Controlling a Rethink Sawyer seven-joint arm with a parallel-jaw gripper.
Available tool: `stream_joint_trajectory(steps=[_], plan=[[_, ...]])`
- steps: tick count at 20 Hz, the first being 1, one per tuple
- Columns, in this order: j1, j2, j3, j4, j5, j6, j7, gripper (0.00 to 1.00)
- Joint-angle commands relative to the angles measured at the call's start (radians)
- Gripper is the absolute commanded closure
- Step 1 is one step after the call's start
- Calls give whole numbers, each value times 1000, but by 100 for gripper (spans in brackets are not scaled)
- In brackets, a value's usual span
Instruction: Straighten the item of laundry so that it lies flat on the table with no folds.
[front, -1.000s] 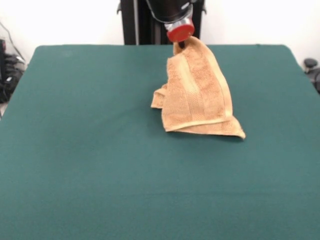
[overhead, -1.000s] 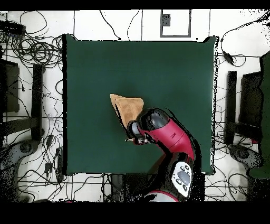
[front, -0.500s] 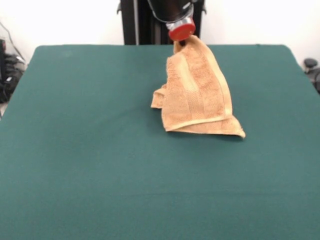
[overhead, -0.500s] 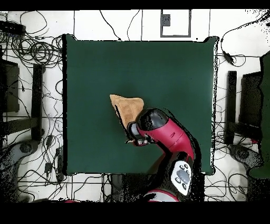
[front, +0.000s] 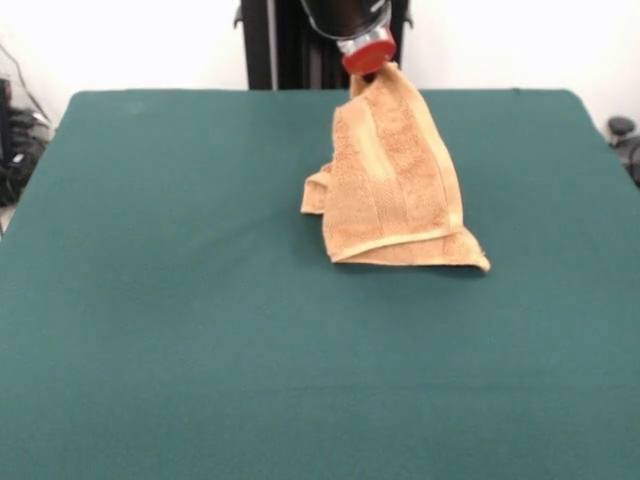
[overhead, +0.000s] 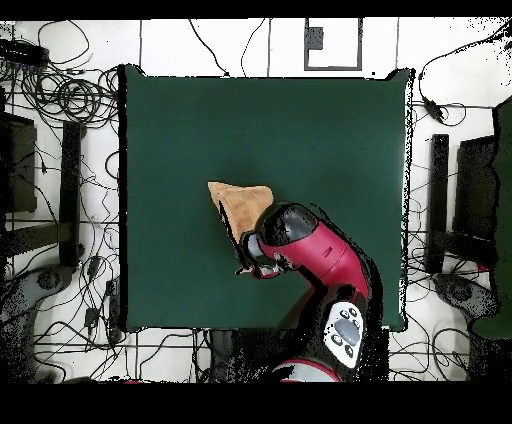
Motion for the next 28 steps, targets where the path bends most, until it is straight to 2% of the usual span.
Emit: stream_joint_trajectory(steps=[1,4,8,15,18,25,28], plan=[[61,22,118,-53,-57,133,183,100],[89,17,98,-65,-92,126,180,100],[148,14,51,-93,-185,48,138,100],[228,24,-6,-112,-426,-309,25,100],[244,21,-16,-123,-529,-418,5,100],[326,42,-80,-155,-719,-599,59,100],[347,57,-94,-145,-743,-646,94,100]])
